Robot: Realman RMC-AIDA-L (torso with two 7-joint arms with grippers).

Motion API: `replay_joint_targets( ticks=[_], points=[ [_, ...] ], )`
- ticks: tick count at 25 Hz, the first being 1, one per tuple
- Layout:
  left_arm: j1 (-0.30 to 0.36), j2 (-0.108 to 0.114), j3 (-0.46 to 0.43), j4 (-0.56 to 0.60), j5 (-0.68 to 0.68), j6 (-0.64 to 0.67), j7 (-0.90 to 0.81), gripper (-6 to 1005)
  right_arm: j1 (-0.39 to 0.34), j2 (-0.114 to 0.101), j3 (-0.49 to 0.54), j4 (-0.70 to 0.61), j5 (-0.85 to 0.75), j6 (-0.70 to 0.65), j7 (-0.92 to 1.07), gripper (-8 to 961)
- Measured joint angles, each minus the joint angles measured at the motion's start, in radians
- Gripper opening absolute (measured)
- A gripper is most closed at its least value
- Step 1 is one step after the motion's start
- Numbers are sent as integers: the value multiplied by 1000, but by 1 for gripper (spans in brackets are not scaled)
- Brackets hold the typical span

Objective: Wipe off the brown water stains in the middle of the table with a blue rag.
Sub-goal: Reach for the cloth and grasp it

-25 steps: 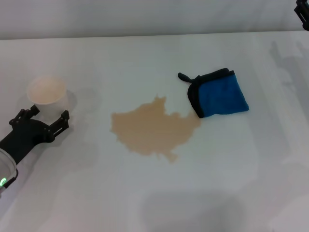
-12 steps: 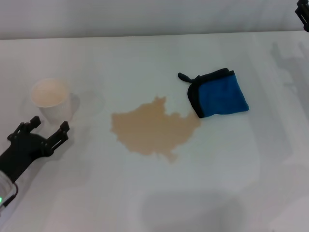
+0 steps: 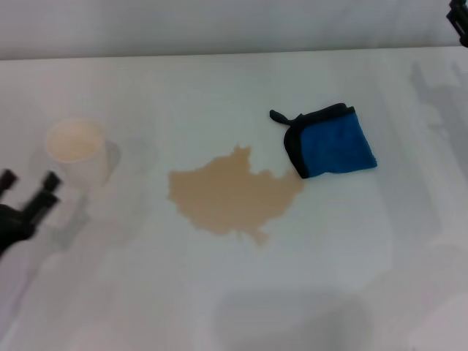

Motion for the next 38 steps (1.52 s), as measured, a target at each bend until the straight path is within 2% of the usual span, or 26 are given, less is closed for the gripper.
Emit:
replay_joint_targets(
  ticks=[2,5,10,15,20,22,23,24,25,27,30,31,33,35,38],
  points=[
    [19,6,-10,5,-44,-38,-17,877,3,-2,-1,-6,-33,19,10,853],
    [43,10,-12,29,-112,-51,-24,877,6,-9,-3,-65,-131,121,55,853],
    [96,11,-12,81,-164,-41,-24,877,-2,-12,-3,-251,-411,318,162,852],
    [113,11,-12,75,-215,-28,-24,877,-9,-17,-50,-471,-719,541,382,852],
    [114,9,-12,72,-228,-21,-24,877,15,-35,-94,-558,-876,592,578,851],
    [109,9,-12,72,-236,-21,-24,877,36,-67,-141,-563,-905,600,706,847],
    [102,8,-12,73,-247,-21,-24,877,59,-107,-207,-556,-915,588,825,846],
    [102,8,-12,73,-247,-21,-24,877,59,-107,-207,-556,-915,588,825,844],
    [101,9,-12,74,-250,-21,-24,877,71,-130,-244,-549,-917,575,883,842],
    [94,9,-12,78,-259,-21,-24,877,106,-186,-317,-508,-925,502,1021,842],
    [78,10,-12,80,-279,-19,-24,877,168,-247,-348,-407,-1009,313,1229,841],
    [71,11,-12,80,-283,-14,-24,877,191,-261,-345,-375,-1069,246,1292,841],
    [55,11,-12,81,-289,2,-24,877,247,-285,-319,-315,-1239,112,1411,840],
    [40,11,-12,82,-291,22,-24,877,276,-290,-288,-301,-1366,44,1470,840],
    [19,12,-12,82,-292,51,-19,877,308,-285,-215,-315,-1592,-29,1568,839]
  ],
)
